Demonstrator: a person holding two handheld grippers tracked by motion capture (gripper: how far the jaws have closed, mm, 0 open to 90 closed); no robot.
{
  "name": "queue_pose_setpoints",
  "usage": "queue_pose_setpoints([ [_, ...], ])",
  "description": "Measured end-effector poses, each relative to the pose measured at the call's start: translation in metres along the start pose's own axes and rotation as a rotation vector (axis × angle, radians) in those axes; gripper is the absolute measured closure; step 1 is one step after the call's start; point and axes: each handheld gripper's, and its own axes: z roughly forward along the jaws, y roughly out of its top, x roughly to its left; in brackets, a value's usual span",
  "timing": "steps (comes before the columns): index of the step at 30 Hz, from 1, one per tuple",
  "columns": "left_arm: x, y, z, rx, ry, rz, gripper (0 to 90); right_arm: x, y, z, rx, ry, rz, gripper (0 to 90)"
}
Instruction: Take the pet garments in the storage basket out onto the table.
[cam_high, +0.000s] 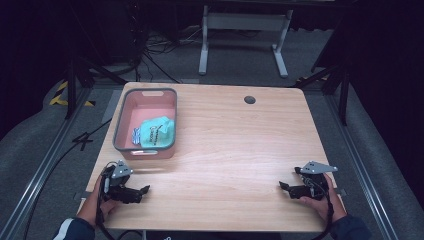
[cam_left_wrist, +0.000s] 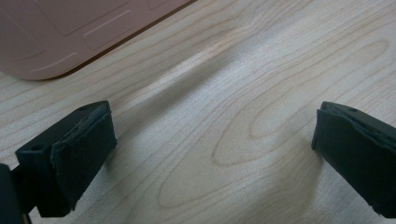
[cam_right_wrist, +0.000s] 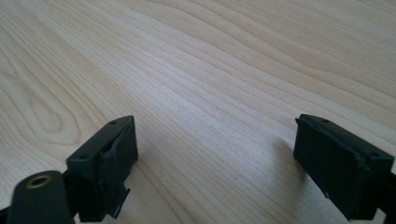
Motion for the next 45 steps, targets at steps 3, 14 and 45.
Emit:
queue_pose_setpoints([
  [3, 0.0, 0.0, 0.0, 0.0, -0.002, 0.0, 0.0, 0.0, 0.0, 0.0, 0.0, 0.002, 0.0, 14.1],
  [14, 0.002, -0.001, -0.003, 0.007, -0.026, 0.038, 2.9, 0.001, 0.0, 0.0, 0.0, -0.007, 0.003, 14.3],
  [45, 0.029, 0.06, -0.091, -0.172, -0.035, 0.137, 17.8, 0.0, 0.0, 0.0, 0.0, -0.005, 0.003, 14.3],
])
